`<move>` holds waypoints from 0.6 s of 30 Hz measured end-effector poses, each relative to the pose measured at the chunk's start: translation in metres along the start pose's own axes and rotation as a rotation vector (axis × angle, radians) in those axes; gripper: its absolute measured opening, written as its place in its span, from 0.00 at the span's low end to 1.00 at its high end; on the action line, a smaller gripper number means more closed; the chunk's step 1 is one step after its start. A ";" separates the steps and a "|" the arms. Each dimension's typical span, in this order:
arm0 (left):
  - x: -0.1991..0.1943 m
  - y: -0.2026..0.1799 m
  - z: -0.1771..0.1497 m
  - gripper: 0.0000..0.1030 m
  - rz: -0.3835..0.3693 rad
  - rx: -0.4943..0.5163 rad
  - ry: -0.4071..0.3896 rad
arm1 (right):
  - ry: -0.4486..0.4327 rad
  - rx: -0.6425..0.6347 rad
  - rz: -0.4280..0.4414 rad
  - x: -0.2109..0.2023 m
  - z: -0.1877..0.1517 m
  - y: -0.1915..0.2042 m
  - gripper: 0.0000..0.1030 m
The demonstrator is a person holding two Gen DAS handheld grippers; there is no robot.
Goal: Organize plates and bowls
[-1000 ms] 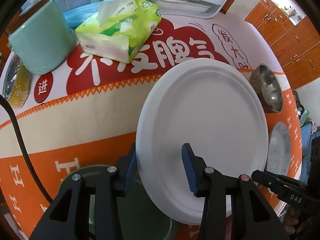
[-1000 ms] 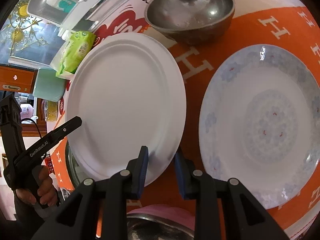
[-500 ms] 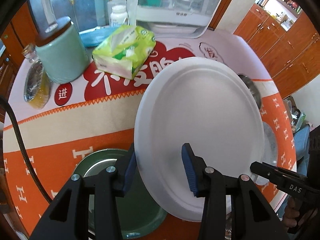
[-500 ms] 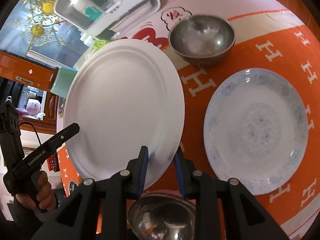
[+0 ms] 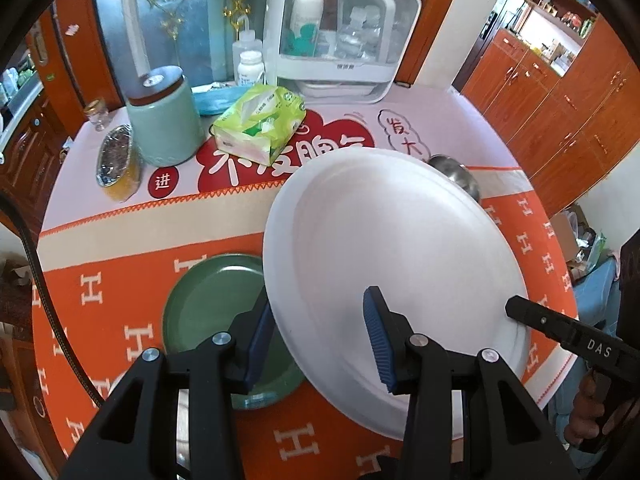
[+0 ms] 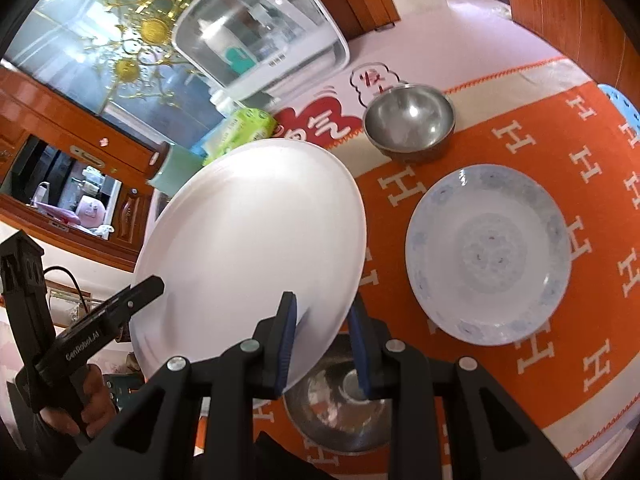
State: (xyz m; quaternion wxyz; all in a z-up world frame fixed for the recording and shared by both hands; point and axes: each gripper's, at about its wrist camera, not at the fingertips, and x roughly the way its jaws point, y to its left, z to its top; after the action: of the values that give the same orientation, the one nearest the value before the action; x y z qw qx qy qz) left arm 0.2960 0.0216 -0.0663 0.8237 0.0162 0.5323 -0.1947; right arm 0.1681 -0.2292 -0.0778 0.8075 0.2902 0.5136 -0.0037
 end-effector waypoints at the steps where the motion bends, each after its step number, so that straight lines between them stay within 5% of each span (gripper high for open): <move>1: -0.009 -0.002 -0.006 0.41 -0.001 -0.003 -0.013 | -0.012 -0.005 0.007 -0.006 -0.004 0.001 0.25; 18: -0.087 -0.024 -0.086 0.43 0.036 -0.036 -0.144 | -0.089 -0.124 0.063 -0.063 -0.061 0.013 0.25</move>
State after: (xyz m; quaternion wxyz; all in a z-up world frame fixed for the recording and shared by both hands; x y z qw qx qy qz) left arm 0.1817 0.0458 -0.0224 0.8635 -0.0031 0.4746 -0.1707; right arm 0.0919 -0.2085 -0.0378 0.8457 0.2550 0.4670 0.0406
